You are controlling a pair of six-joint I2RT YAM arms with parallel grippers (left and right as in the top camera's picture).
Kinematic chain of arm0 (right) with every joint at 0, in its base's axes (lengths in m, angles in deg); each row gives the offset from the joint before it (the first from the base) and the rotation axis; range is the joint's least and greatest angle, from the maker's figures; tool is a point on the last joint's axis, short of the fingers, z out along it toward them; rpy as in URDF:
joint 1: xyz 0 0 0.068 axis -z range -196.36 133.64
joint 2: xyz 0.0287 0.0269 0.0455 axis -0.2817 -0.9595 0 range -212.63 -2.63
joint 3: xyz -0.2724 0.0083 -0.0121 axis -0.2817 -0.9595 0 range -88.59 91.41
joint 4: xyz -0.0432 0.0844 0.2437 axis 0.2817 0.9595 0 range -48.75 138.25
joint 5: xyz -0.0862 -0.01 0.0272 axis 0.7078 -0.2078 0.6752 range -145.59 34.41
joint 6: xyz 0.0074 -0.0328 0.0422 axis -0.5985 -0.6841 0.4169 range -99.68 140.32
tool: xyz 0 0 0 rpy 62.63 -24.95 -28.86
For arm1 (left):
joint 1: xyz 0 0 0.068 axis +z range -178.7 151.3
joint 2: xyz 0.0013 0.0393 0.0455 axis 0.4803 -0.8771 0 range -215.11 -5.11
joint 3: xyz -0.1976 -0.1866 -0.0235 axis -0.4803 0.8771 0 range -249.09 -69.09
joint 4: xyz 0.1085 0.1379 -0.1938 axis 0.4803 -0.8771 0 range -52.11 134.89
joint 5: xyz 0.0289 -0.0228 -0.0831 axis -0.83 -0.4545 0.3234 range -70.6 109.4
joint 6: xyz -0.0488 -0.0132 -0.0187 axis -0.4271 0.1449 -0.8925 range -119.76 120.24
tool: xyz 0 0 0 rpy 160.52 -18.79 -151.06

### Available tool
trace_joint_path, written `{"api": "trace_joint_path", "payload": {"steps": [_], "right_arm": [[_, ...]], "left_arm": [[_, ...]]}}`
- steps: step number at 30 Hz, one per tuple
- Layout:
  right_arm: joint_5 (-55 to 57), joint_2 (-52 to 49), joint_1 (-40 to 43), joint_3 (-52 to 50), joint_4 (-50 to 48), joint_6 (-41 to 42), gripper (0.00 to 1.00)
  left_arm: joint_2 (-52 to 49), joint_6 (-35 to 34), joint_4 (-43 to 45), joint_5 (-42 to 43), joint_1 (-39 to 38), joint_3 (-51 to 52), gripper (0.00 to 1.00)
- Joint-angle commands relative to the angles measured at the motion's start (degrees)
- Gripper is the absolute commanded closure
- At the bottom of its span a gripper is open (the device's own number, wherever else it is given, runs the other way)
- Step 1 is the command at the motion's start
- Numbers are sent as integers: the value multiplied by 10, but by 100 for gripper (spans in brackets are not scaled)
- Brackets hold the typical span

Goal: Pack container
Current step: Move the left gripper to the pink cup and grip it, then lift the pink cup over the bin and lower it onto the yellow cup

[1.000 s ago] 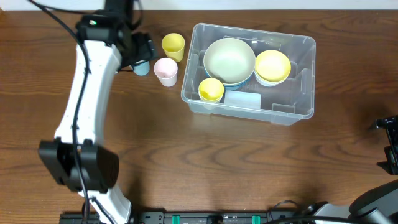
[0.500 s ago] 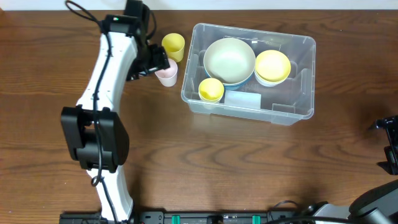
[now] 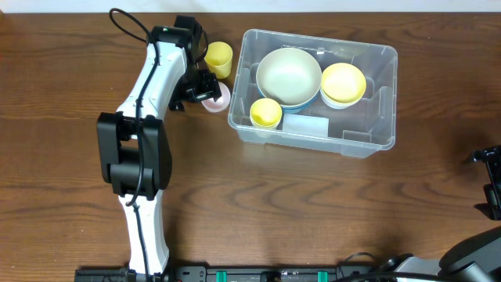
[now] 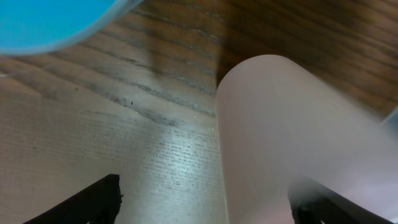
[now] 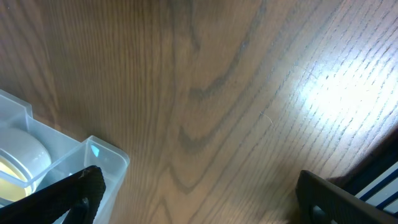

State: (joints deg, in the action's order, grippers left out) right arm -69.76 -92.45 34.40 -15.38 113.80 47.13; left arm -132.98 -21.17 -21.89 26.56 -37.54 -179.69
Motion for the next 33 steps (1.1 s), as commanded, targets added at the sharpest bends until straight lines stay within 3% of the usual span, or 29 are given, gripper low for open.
{"api": "trace_joint_path", "payload": {"steps": [1, 4, 12, 20, 27, 33], "right_arm": [[-2, 9, 2, 1, 0, 8, 1], [-2, 9, 2, 1, 0, 8, 1], [-2, 9, 2, 1, 0, 8, 1], [-2, 9, 2, 1, 0, 8, 1], [-2, 9, 2, 1, 0, 8, 1], [-2, 9, 2, 1, 0, 8, 1]], "left_arm": [[-4, -2, 2, -1, 2, -1, 23], [-4, -1, 6, -1, 2, -1, 30], [-4, -1, -19, -1, 2, -1, 94], [45, -1, -64, 0, 2, -2, 94], [210, -3, -53, 11, -5, -8, 94], [329, -3, -15, 9, -71, -8, 94]]}}
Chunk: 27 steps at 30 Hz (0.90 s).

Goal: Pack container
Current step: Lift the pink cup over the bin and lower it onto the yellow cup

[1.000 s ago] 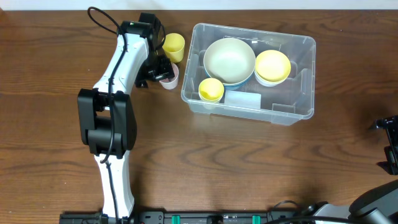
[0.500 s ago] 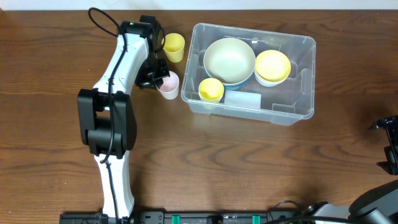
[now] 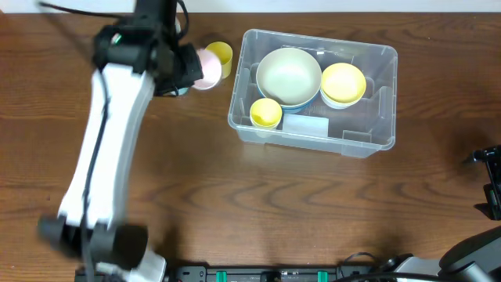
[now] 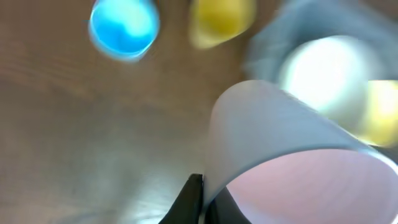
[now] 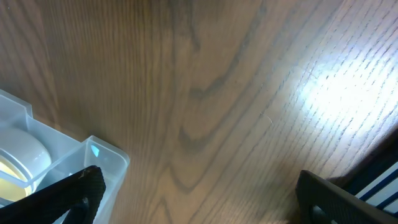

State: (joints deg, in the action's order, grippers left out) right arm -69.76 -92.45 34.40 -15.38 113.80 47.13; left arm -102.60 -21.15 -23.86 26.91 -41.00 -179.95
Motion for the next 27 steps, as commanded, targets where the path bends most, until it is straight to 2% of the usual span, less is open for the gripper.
{"api": "trace_joint_path", "payload": {"steps": [1, 9, 18, 27], "right_arm": [[-2, 9, 2, 1, 0, 8, 1], [-2, 9, 2, 1, 0, 8, 1], [-2, 9, 2, 1, 0, 8, 1], [-2, 9, 2, 1, 0, 8, 1]], "left_arm": [[33, -3, 11, 3, -56, -5, 94], [-8, -3, 21, -59, -168, -5, 94], [-89, -12, 11, -58, -176, -5, 94], [-128, -12, -11, -58, -176, -2, 94]]}}
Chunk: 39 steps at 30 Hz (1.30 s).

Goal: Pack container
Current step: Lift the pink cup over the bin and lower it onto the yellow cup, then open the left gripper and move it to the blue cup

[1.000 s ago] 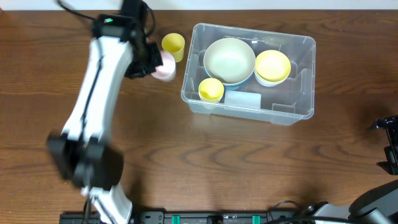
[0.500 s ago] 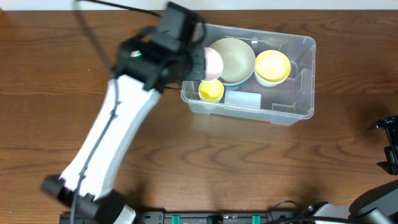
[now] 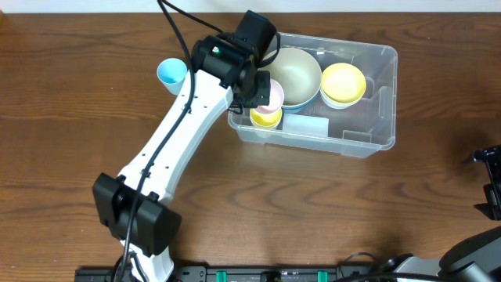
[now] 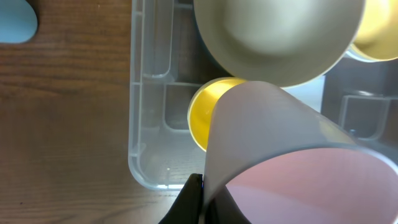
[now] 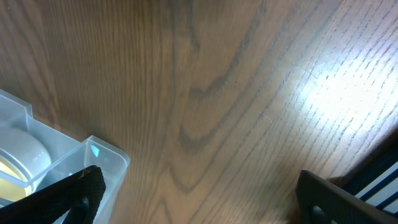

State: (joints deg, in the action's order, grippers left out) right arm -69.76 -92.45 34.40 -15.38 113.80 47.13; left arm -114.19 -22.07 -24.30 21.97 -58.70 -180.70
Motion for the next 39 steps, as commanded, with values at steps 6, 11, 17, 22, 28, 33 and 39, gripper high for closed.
{"api": "trace_joint_path", "payload": {"steps": [6, 11, 17, 22, 28, 33, 39], "right_arm": [[-2, 9, 2, 1, 0, 8, 1], [-2, 9, 2, 1, 0, 8, 1], [-2, 9, 2, 1, 0, 8, 1], [-2, 9, 2, 1, 0, 8, 1], [-2, 9, 2, 1, 0, 8, 1], [-2, 9, 2, 1, 0, 8, 1], [-2, 9, 2, 1, 0, 8, 1]], "left_arm": [[-28, -3, -13, -9, 1, 9, 94], [-30, -3, -16, -9, 1, 9, 94], [-30, -3, -19, -9, 1, 15, 94], [-30, -2, -18, -9, 1, 19, 66], [-29, 23, 6, -9, 4, 14, 35], [-20, 23, 3, -9, 29, -33, 31], [2, -1, 7, -40, 123, -66, 23]]}}
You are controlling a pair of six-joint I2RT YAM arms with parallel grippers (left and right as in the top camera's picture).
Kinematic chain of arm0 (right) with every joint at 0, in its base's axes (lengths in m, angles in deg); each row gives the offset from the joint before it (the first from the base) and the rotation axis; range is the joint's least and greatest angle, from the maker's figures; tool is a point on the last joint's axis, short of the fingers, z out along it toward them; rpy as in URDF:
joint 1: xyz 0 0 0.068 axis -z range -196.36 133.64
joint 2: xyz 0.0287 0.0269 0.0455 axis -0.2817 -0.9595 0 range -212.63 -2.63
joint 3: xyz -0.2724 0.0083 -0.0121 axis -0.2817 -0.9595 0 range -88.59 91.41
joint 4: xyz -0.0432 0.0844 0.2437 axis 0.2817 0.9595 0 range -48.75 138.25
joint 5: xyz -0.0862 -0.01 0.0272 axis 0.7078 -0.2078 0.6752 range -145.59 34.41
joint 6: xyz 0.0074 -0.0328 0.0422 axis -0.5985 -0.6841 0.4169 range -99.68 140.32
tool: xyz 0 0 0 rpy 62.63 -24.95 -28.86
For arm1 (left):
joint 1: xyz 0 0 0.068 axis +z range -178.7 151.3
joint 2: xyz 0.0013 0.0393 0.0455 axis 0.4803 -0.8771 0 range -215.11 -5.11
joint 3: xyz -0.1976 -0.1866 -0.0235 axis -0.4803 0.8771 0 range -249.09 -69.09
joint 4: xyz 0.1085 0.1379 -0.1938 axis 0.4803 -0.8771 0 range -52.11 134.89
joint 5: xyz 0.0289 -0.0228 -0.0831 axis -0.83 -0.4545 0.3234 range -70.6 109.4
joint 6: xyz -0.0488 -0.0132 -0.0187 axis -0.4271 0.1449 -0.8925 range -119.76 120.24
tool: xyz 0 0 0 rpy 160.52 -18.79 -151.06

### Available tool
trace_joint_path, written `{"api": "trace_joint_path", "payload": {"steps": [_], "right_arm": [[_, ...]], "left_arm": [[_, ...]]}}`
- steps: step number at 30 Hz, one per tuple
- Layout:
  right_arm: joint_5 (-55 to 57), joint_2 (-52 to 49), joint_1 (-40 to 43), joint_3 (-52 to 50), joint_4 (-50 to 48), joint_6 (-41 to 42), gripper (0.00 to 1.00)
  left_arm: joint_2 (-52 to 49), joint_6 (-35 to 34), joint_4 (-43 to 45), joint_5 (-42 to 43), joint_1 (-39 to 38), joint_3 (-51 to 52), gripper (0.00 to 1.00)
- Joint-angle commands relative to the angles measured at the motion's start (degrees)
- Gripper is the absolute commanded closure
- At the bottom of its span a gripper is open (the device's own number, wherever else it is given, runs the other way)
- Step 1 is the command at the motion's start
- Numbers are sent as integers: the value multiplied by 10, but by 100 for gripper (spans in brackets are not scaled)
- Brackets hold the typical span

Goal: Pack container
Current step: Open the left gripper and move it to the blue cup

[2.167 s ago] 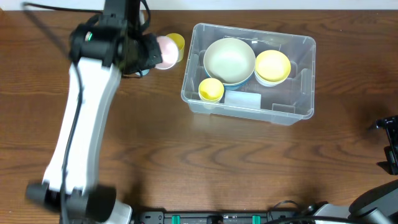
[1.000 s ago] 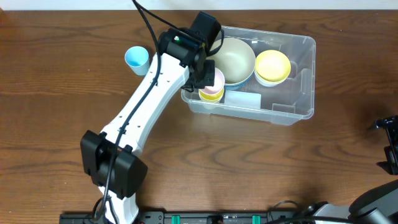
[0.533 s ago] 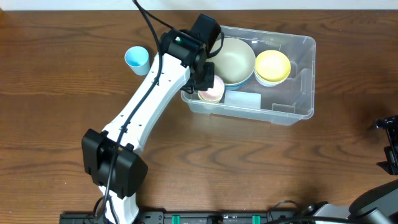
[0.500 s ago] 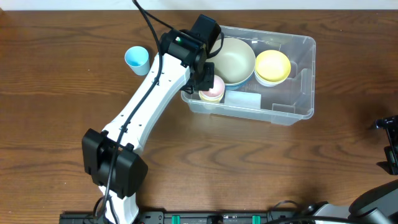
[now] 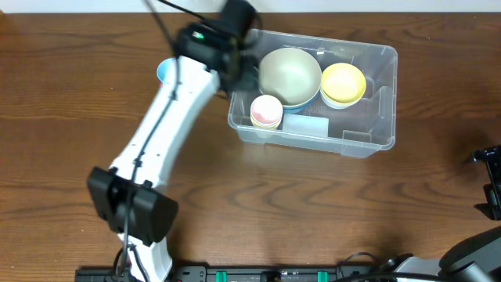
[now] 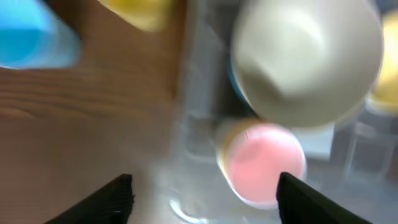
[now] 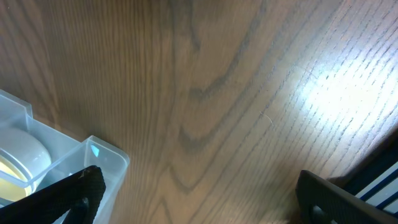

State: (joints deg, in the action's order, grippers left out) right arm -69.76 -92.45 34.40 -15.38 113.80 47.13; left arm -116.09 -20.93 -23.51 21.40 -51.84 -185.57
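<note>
The clear plastic container (image 5: 389,94) holds a large cream bowl (image 5: 290,72), a yellow bowl (image 5: 343,83) and a pink cup (image 5: 266,111), which is nested in a yellow cup at the front left. My left gripper (image 5: 235,64) hovers blurred over the container's left edge. In the left wrist view it (image 6: 205,205) is open and empty, with the pink cup (image 6: 264,165) below and the cream bowl (image 6: 305,62) beyond. A blue cup (image 6: 31,37) and another yellow cup (image 6: 137,12) stand on the table outside. My right gripper (image 7: 202,199) is open over bare wood.
The blue cup (image 5: 164,70) stands left of the container, partly behind my left arm. A white flat piece (image 5: 305,124) lies in the container's front. My right gripper (image 5: 489,184) is at the table's right edge, and the container's corner (image 7: 93,155) shows in its view.
The pink cup has left my left gripper and now sits in the yellow cup inside the container. The left gripper is open and has moved back toward the container's left edge.
My left gripper was around the pink cup on the table, left of the container. It then held the cup in the air, and later over the yellow cup in the container. Now the cup rests there and the gripper is open. The right arm stayed still.
</note>
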Motion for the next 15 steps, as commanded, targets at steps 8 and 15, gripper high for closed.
{"api": "trace_joint_path", "payload": {"steps": [8, 15], "right_arm": [[-2, 9, 2, 1, 0, 8, 1], [-2, 9, 2, 1, 0, 8, 1]], "left_arm": [[-26, -11, 8, -30, 205, -17, 18], [-97, -10, 18, -7, 264, -17, 17]]}}
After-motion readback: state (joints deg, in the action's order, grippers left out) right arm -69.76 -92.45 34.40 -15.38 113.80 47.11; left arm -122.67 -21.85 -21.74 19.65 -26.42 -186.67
